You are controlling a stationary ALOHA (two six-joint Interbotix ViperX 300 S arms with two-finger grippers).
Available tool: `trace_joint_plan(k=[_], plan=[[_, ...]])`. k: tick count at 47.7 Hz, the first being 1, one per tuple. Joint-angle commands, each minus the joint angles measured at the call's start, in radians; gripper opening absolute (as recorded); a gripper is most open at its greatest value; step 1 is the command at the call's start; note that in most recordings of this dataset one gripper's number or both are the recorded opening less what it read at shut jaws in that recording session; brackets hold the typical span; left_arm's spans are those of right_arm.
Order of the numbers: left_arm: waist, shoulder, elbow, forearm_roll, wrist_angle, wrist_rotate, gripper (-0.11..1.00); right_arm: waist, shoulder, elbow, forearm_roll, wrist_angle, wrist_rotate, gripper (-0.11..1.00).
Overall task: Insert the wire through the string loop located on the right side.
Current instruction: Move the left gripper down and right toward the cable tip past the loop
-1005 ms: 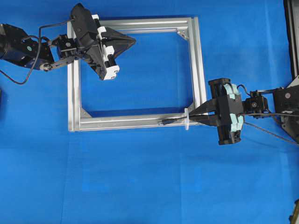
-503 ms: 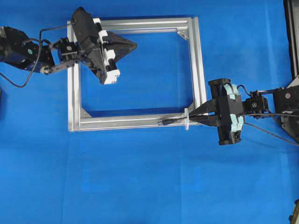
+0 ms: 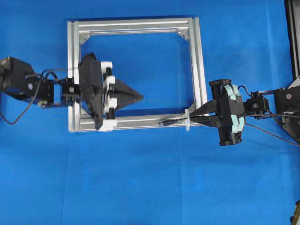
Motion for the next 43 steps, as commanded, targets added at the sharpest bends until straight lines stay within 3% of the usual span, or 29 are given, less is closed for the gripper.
trace_joint_plan(k=[1, 23, 35, 39, 43], plan=[[-0.032, -0.032, -0.012, 0.003, -0.006, -0.002, 0.0, 0.002, -0.008, -0.011, 0.0, -0.011, 0.0, -0.03], [-0.052, -0.029, -0.023, 0.003, -0.005, -0.003, 0.0, 0.002, -0.008, -0.012, -0.002, -0.011, 0.0, -0.03], [-0.069, -0.009, -0.075, 0.003, 0.023, 0.011, 0.0, 0.002, -0.006, -0.011, -0.002, -0.011, 0.0, -0.03], [-0.078, -0.002, -0.101, 0.003, 0.049, 0.009, 0.09, 0.002, -0.008, -0.011, -0.002, -0.011, 0.0, -0.03], [-0.083, 0.011, -0.132, 0.003, 0.078, 0.009, 0.3, 0.002, -0.008, -0.012, -0.002, -0.011, 0.0, -0.03]])
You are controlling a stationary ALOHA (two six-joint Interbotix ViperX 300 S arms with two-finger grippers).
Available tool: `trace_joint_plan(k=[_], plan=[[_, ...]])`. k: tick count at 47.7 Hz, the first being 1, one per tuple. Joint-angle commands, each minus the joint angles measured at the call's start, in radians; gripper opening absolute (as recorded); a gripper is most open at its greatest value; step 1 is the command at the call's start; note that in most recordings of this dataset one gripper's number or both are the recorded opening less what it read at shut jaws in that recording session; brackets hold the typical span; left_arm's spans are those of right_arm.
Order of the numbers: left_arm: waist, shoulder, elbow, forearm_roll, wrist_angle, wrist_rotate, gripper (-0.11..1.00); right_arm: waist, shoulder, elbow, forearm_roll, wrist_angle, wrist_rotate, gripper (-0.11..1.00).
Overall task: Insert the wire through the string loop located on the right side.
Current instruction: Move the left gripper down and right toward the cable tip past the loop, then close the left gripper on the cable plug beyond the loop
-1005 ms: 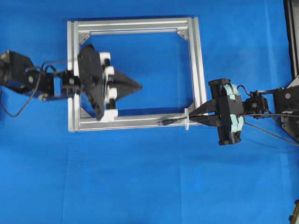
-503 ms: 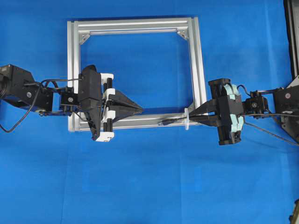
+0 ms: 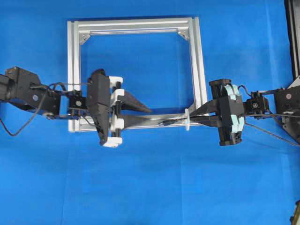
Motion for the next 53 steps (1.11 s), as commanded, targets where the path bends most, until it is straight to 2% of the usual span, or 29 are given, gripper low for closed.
trace_joint_plan(k=[1, 7, 10, 12, 25, 53], plan=[[-0.009, -0.002, -0.046, 0.002, 0.023, -0.002, 0.36, 0.002, -0.008, -0.011, -0.002, -0.011, 0.0, -0.03], [-0.011, 0.02, -0.109, 0.002, 0.075, -0.008, 0.72, 0.002, -0.008, -0.011, -0.002, -0.011, 0.0, -0.03], [-0.011, 0.031, -0.14, 0.002, 0.106, -0.009, 0.84, 0.002, -0.006, -0.011, -0.002, -0.011, 0.0, -0.03], [-0.012, 0.037, -0.161, 0.002, 0.124, -0.009, 0.87, 0.002, -0.006, -0.011, -0.002, -0.011, 0.0, -0.03], [-0.011, 0.087, -0.281, 0.002, 0.204, 0.0, 0.87, 0.002, -0.008, -0.011, -0.002, -0.011, 0.0, -0.03], [-0.003, 0.087, -0.273, 0.002, 0.23, 0.002, 0.87, 0.002, -0.008, -0.009, -0.003, -0.011, 0.0, -0.03]])
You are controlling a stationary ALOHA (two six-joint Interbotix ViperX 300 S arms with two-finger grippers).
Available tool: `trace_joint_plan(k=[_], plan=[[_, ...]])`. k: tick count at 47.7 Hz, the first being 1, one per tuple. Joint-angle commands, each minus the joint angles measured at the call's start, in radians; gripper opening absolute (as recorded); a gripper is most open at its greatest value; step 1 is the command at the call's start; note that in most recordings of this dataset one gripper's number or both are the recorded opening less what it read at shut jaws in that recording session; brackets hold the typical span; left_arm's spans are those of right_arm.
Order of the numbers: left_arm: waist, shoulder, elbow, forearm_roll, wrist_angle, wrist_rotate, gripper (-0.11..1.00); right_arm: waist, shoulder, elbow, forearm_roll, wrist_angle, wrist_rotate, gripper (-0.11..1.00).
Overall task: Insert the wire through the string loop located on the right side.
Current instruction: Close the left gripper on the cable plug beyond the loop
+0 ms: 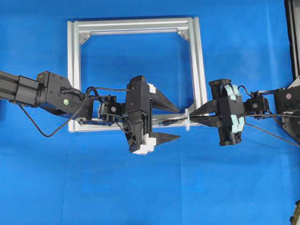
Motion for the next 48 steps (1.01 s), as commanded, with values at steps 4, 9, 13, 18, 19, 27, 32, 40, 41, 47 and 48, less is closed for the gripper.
trace_joint_plan(k=[4, 9, 13, 18, 19, 27, 32, 40, 41, 47, 48], plan=[[0.008, -0.014, -0.012, 0.002, 0.025, 0.002, 0.87, 0.002, -0.008, -0.011, -0.002, -0.011, 0.002, -0.03], [0.011, 0.003, -0.012, 0.002, 0.026, 0.0, 0.87, 0.002, -0.008, -0.011, -0.002, -0.011, 0.002, -0.03], [0.014, 0.02, -0.011, 0.002, 0.026, -0.002, 0.87, 0.002, -0.008, -0.011, -0.002, -0.011, 0.002, -0.03], [0.017, 0.046, -0.009, 0.002, 0.026, -0.005, 0.87, 0.002, -0.008, -0.011, -0.002, -0.011, 0.0, -0.03], [0.018, 0.051, -0.011, 0.002, 0.026, -0.005, 0.87, 0.002, -0.008, -0.011, -0.002, -0.011, 0.002, -0.03], [0.023, 0.087, -0.009, 0.002, 0.023, -0.012, 0.87, 0.002, -0.006, -0.009, -0.002, -0.011, 0.002, -0.03], [0.023, 0.091, -0.009, 0.002, 0.02, -0.012, 0.87, 0.002, -0.008, -0.009, -0.002, -0.011, 0.002, -0.03], [0.023, 0.091, -0.008, 0.002, 0.02, -0.012, 0.87, 0.002, -0.008, -0.011, -0.002, -0.011, 0.002, -0.03], [0.025, 0.089, -0.008, 0.002, 0.02, -0.012, 0.87, 0.002, -0.008, -0.011, -0.002, -0.011, 0.002, -0.03], [0.023, 0.089, -0.005, 0.002, 0.018, -0.012, 0.86, 0.002, -0.008, -0.009, -0.002, -0.011, 0.002, -0.03], [0.023, 0.087, -0.003, 0.002, 0.018, -0.012, 0.86, 0.002, -0.006, -0.009, -0.002, -0.011, 0.002, -0.03]])
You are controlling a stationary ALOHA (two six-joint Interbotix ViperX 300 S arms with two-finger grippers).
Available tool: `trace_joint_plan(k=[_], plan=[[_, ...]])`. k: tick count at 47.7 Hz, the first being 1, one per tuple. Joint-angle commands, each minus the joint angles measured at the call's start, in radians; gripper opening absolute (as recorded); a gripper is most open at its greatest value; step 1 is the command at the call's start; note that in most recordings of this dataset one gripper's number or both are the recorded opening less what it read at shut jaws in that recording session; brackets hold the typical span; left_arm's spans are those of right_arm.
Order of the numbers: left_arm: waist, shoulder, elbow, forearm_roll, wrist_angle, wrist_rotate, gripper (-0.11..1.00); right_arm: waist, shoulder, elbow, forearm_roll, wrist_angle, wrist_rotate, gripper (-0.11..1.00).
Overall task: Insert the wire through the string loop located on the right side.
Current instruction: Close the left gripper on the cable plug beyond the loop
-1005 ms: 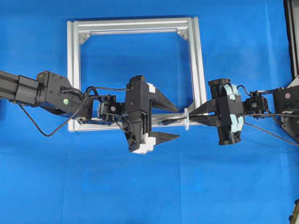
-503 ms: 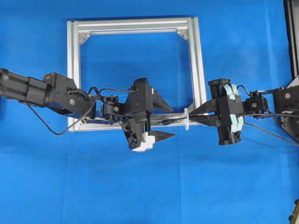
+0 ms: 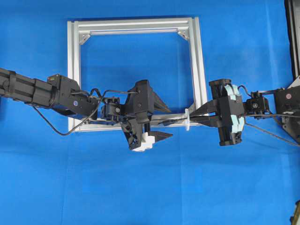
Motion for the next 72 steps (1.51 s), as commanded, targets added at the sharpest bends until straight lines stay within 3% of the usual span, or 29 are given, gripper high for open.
trace_joint_plan(k=[1, 60, 66, 70, 72], plan=[[0.003, -0.02, -0.008, 0.003, -0.009, 0.002, 0.86, 0.002, -0.008, -0.009, -0.002, -0.011, 0.0, -0.03], [0.005, -0.02, -0.008, 0.003, -0.011, 0.002, 0.85, 0.002, -0.008, -0.011, -0.003, -0.011, 0.0, -0.03], [0.005, -0.02, -0.008, 0.003, -0.018, 0.002, 0.78, 0.002, -0.008, -0.009, -0.002, -0.011, -0.002, -0.03], [0.003, -0.02, -0.006, 0.003, -0.031, 0.002, 0.63, 0.002, -0.008, -0.009, -0.002, -0.011, -0.002, -0.03], [0.005, -0.02, -0.005, 0.003, -0.038, 0.002, 0.5, 0.002, -0.008, -0.009, -0.003, -0.011, 0.0, -0.03]])
